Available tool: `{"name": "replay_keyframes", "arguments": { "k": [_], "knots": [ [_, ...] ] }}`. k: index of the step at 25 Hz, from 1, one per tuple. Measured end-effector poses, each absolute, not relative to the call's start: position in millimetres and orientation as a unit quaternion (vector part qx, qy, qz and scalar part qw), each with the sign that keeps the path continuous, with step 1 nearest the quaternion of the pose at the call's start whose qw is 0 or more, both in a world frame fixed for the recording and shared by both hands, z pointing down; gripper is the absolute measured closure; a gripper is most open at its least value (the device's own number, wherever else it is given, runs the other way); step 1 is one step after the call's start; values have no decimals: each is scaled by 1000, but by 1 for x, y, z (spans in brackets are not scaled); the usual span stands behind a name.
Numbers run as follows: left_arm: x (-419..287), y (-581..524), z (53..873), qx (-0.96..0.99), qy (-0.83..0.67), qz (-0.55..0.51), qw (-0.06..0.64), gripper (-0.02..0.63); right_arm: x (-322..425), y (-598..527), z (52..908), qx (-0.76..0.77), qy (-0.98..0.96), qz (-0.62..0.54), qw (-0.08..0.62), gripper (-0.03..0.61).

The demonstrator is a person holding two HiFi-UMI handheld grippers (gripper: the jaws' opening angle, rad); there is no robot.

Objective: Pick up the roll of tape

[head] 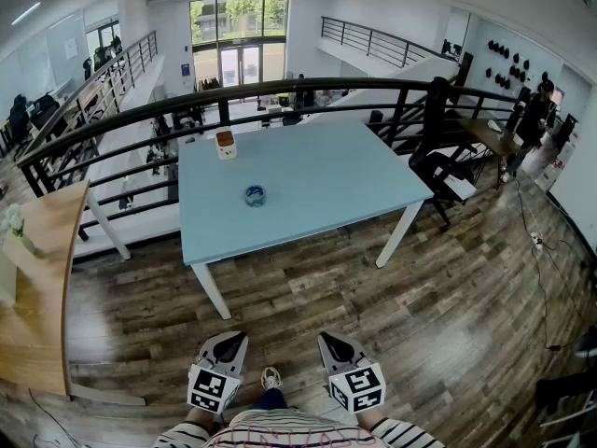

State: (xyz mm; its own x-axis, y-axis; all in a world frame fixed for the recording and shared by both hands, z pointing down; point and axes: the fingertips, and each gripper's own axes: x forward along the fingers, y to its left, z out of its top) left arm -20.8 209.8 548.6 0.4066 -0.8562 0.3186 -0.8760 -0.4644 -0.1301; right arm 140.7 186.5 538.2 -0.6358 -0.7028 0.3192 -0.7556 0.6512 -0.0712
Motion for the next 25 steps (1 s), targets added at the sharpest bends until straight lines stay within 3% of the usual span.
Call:
{"name": "replay_keyframes", "arguments": {
  "k": [15, 16, 18, 19, 21, 25],
  "knots": [
    [-14, 208, 547, 845, -508, 166, 29, 583, 157, 185, 539, 424, -890, 147, 78, 545],
    [-15, 204, 546, 845, -508, 164, 32, 581, 156, 184, 540, 424, -889, 152, 77, 534],
    [-18, 192, 546, 847, -508, 155, 35, 564, 154, 179, 544, 425, -887, 162, 76, 406],
    [-18, 184, 547, 848, -506, 151, 35, 526, 153, 174, 547, 427, -886, 165, 77, 387],
    [-21, 168, 548, 852, -502, 147, 35, 476, 149, 159, 549, 434, -881, 170, 78, 387],
    [-46, 137, 552, 856, -492, 152, 41, 471, 129, 124, 547, 449, -873, 175, 75, 387]
  ]
}}
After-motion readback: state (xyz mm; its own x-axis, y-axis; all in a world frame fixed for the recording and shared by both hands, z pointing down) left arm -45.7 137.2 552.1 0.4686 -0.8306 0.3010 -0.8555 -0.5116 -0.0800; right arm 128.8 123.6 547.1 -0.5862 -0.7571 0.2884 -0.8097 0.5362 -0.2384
